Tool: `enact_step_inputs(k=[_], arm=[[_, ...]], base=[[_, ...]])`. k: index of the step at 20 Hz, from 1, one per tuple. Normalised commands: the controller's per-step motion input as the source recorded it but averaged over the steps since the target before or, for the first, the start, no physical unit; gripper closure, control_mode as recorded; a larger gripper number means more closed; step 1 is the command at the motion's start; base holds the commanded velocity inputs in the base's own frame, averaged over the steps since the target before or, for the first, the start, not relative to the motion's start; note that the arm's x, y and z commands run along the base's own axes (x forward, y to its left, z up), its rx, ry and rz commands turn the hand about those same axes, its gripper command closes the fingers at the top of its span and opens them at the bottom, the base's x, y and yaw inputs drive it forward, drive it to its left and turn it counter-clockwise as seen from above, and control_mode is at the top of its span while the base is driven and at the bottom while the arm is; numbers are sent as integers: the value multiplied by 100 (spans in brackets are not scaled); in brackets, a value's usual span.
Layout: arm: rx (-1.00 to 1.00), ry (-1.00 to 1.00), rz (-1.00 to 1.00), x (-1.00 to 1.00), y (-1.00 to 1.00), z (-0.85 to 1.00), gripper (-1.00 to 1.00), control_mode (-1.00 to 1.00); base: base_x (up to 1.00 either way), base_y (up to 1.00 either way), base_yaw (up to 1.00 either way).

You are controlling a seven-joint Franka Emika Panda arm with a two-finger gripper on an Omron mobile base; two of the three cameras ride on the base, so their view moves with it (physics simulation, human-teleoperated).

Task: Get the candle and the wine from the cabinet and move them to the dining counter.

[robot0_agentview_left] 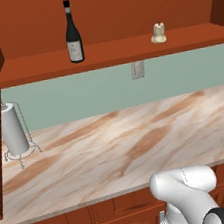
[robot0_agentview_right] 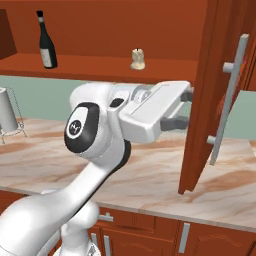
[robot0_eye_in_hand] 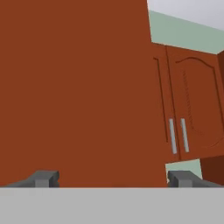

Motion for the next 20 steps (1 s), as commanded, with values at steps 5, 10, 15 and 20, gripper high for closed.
enact_step_inputs(k=[5,10,15,20], arm=[[0,2,4,0,-48,0,-100,-100],[0,4,7,4,-42,0,-100,-100],[0,1,6,10,-42,0,-100,-100],[0,0,2,3,-23,0,-100,-100]], base=[[0,0,0],[0,0,0],[0,0,0],[0,0,0]])
